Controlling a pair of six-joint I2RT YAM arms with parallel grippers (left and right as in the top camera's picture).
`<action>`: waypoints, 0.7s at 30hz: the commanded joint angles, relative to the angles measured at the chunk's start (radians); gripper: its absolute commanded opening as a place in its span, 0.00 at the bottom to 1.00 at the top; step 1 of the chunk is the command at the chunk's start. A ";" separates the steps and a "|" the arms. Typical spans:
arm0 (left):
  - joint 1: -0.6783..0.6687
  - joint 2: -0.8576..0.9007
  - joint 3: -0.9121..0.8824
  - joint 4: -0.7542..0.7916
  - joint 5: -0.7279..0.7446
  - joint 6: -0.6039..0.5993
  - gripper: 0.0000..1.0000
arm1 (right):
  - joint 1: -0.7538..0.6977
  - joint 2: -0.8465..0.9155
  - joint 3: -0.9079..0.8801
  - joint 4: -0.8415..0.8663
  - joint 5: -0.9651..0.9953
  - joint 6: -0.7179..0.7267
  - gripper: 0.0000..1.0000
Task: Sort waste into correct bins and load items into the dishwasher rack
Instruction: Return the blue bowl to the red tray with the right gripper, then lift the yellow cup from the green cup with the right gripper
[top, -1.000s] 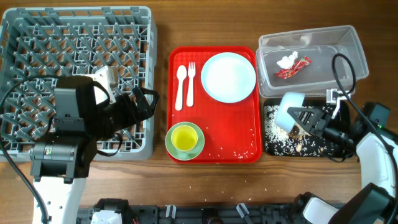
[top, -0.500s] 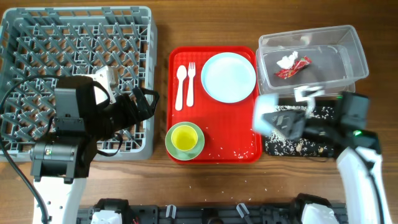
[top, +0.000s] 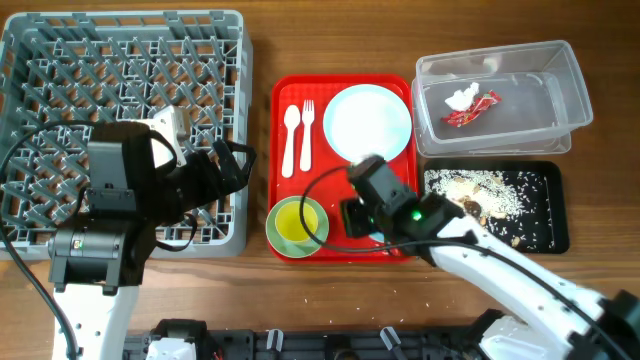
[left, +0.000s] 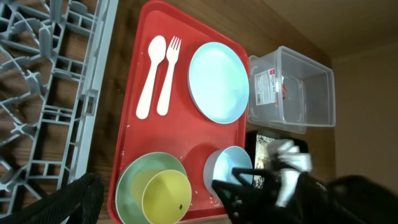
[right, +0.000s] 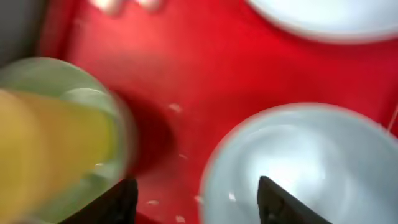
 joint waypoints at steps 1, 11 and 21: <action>-0.001 -0.002 0.015 0.003 0.008 0.001 1.00 | 0.006 -0.071 0.140 -0.036 -0.248 0.011 0.63; -0.001 -0.002 0.015 0.003 0.008 -0.002 1.00 | 0.056 0.212 0.154 -0.019 -0.311 0.209 0.41; -0.001 -0.002 0.015 0.003 0.008 -0.002 1.00 | 0.055 0.195 0.179 -0.020 -0.235 0.210 0.04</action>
